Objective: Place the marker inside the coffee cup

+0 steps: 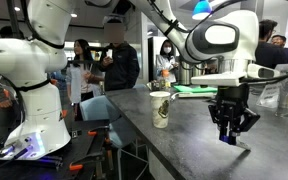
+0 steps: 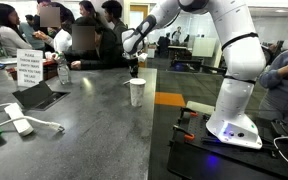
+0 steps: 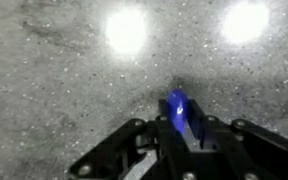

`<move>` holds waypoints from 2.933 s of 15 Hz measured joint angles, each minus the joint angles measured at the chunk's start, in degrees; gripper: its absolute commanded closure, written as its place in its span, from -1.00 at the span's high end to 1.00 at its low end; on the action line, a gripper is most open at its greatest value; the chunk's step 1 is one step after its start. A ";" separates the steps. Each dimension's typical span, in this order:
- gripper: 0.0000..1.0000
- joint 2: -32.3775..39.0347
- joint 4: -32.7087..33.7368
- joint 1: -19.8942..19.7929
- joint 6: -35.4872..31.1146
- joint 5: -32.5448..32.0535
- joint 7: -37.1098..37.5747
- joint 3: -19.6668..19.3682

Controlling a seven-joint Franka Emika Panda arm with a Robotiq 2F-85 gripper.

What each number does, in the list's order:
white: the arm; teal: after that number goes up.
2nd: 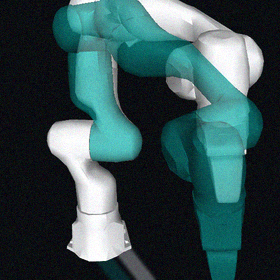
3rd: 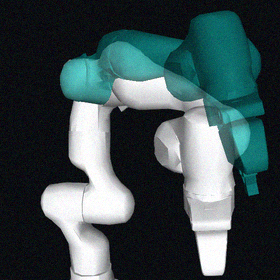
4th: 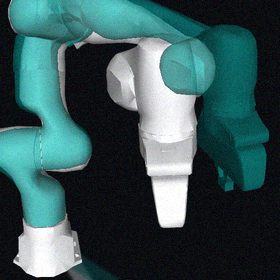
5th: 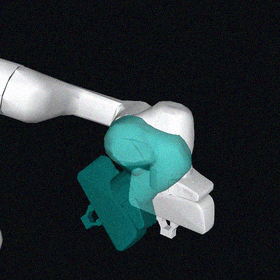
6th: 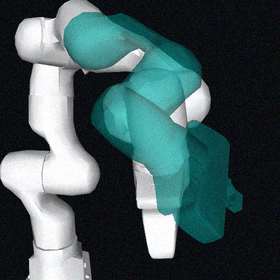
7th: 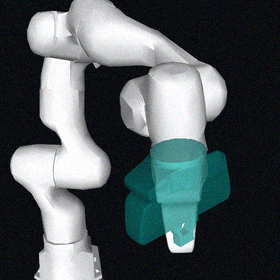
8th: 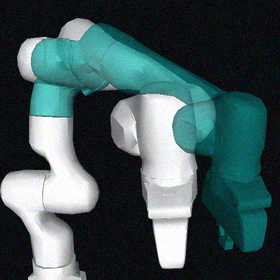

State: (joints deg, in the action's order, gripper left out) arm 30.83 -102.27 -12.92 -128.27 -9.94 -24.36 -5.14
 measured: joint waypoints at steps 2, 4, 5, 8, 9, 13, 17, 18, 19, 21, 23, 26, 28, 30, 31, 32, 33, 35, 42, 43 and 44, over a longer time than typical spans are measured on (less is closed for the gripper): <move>-0.87 -1.48 0.16 0.60 1.15 -3.74 -0.15 -0.28; -0.87 -3.22 0.13 1.20 2.74 -6.70 -1.12 -0.25; -0.87 -4.25 -0.04 1.74 3.85 -8.34 -1.72 -0.19; -0.87 -7.86 -2.26 4.29 6.36 -15.12 -2.29 -0.15; -0.87 -9.15 -3.25 5.29 7.17 -17.34 -2.29 -0.09; -0.87 -13.32 -6.46 8.50 8.23 -24.61 -2.03 0.14; 0.35 -15.55 -8.30 8.86 7.65 -21.89 -0.91 0.40; 0.49 -16.15 -8.97 8.41 7.49 -18.73 -0.96 0.40; 0.62 -16.91 -9.75 7.77 7.39 -15.56 -1.08 0.40; 0.93 -18.50 -11.35 5.95 6.72 -9.45 -1.42 0.33; 1.00 -19.95 -13.20 3.78 4.37 -3.81 -2.64 0.10; 1.00 -20.46 -15.22 0.85 0.20 1.48 -8.17 -0.64; 1.00 -19.84 -15.98 -0.53 -1.86 3.75 -12.71 -0.69; 1.00 -18.46 -16.03 -0.85 -3.51 4.98 -15.76 -0.64; 1.00 -17.60 -15.97 -0.82 -4.50 5.05 -16.42 -0.40; 1.00 -16.77 -15.90 -0.77 -5.55 5.06 -16.92 -0.05; 1.00 -15.94 -15.71 -0.74 -6.42 5.06 -17.12 0.31; 1.00 -14.19 -14.79 -0.78 -6.94 5.11 -17.20 0.90; 1.00 -9.40 -11.49 -2.01 -7.00 5.27 -19.22 1.23; 1.00 -8.82 -11.10 -2.45 -6.98 6.11 -19.25 1.32; 1.00 -8.26 -10.78 -2.91 -6.98 7.17 -19.34 1.43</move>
State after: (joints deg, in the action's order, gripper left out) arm 22.58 -113.05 -15.83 -135.25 -2.77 -43.70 -3.71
